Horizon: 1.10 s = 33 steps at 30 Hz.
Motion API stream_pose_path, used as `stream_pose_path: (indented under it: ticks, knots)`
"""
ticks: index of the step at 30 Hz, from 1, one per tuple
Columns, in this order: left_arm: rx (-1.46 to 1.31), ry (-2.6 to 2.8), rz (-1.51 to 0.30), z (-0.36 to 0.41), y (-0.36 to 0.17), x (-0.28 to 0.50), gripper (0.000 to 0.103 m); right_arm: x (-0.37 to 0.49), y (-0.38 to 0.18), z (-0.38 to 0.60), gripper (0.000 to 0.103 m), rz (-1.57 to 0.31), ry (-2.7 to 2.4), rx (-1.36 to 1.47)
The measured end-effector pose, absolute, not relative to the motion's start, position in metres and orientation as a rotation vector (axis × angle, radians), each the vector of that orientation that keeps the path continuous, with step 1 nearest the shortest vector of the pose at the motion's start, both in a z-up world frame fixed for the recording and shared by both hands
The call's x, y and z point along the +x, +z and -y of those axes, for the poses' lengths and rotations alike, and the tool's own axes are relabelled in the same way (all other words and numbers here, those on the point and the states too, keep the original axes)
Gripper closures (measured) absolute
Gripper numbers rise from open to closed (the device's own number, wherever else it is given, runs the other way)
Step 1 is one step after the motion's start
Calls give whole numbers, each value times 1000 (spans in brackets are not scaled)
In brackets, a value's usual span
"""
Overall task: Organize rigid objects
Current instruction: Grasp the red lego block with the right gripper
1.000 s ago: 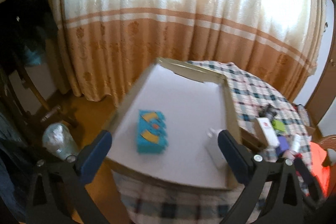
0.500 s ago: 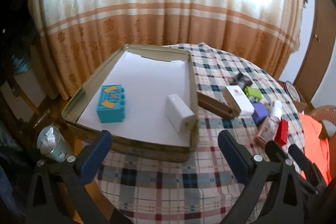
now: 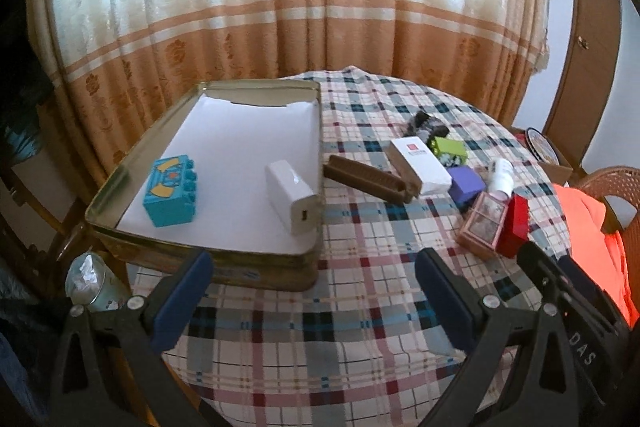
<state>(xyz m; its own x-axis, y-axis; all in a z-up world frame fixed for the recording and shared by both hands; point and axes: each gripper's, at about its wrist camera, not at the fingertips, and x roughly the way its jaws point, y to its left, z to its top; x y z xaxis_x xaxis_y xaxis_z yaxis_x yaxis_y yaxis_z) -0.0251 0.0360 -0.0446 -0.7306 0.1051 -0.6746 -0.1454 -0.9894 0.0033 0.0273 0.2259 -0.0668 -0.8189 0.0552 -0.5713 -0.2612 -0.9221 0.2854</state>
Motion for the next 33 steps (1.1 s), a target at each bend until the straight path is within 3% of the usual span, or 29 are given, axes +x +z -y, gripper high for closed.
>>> stream_pose_path:
  ticks: [11,14,25,31,33]
  knots:
    - [-1057,2746,-178,-58,-48,-18,1,16,-69,-246,24,-455,2736,-815]
    - [-1060,2733,-191,-61,-50,-17,1,3,-74,-248,37,-451,2734,-840]
    - [-1093,2729,-192,-64,-53,-23,1,-25,-86,-247,40,-343,2700,-983]
    - [-1102,2719,-209,-68,-54,-25,1,-23,-84,-262,68,-332,2701,-1039]
    - [-1104,2718,-210,-70,-54,-27,1,-21,-82,-266,69,-322,2715,-1037]
